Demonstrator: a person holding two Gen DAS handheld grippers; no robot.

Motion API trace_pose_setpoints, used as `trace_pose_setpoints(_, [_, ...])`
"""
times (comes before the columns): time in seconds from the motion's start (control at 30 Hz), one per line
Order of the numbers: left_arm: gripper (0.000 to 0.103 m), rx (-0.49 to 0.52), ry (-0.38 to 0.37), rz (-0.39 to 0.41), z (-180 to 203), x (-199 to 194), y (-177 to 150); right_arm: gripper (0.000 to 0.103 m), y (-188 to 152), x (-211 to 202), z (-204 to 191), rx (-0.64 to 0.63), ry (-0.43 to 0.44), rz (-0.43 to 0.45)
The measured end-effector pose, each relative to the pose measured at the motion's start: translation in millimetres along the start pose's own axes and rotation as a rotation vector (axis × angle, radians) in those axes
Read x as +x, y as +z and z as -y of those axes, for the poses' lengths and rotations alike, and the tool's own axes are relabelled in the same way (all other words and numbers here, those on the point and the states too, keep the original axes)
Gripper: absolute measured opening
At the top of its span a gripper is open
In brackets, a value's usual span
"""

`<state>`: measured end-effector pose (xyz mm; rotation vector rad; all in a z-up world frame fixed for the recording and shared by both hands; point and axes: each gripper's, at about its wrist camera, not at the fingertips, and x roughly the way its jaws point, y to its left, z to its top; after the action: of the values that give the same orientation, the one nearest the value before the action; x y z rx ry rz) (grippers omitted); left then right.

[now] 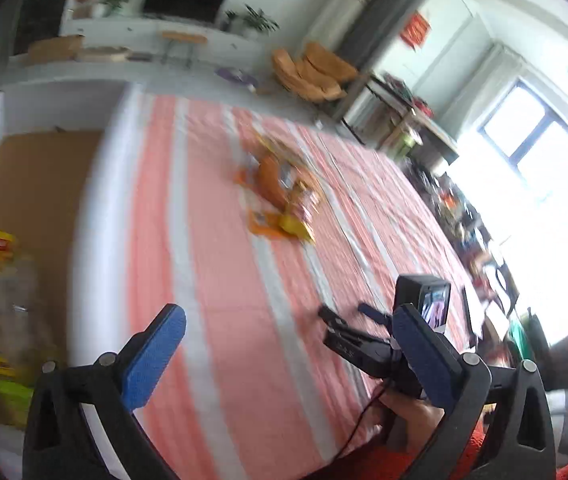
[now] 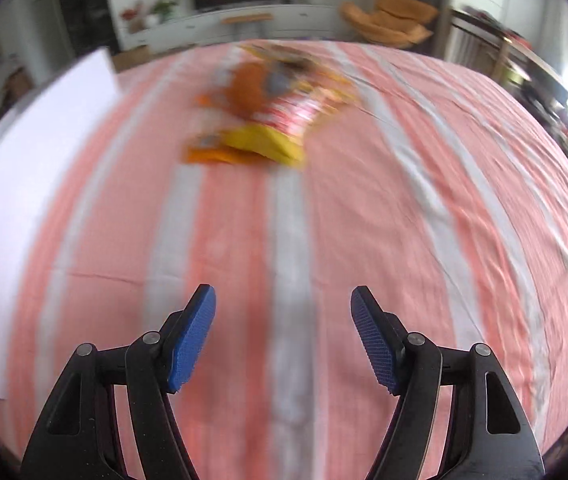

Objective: Organize snacks
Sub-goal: 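Carry both held packets over the cardboard box and open both grippers, then return both open grippers above the remaining snacks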

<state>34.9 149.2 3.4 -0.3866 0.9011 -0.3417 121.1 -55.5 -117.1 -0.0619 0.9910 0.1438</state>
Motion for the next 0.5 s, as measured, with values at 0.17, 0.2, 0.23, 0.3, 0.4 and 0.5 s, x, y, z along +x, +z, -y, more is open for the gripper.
trace_pose_setpoints(0.17, [0.102,0.108,0.122,-0.054,17,76,-11,0.075,-13,-8,32,0.037,-0.076,0.074])
trace_pose_setpoints(0.2, [0.102,0.127,0.159,-0.053,13,88,-13,0.075,-12,-7,35,0.044,-0.094,0.078])
trace_pose_setpoints(0.23, [0.102,0.138,0.203,-0.06,8,100,-13,0.075,-13,-9,37,0.048,-0.107,0.086])
trace_pose_setpoints(0.3, [0.102,0.133,0.251,-0.061,2,118,-21,0.076,-13,-9,41,0.071,-0.094,0.091])
trace_pose_setpoints(0.4, [0.102,0.108,0.319,-0.05,-15,135,-26,0.077,-9,-5,45,0.094,-0.083,0.09])
trace_pose_setpoints(0.5, [0.102,0.118,0.382,-0.041,-24,155,-24,0.079,-12,-10,43,0.09,-0.081,0.089])
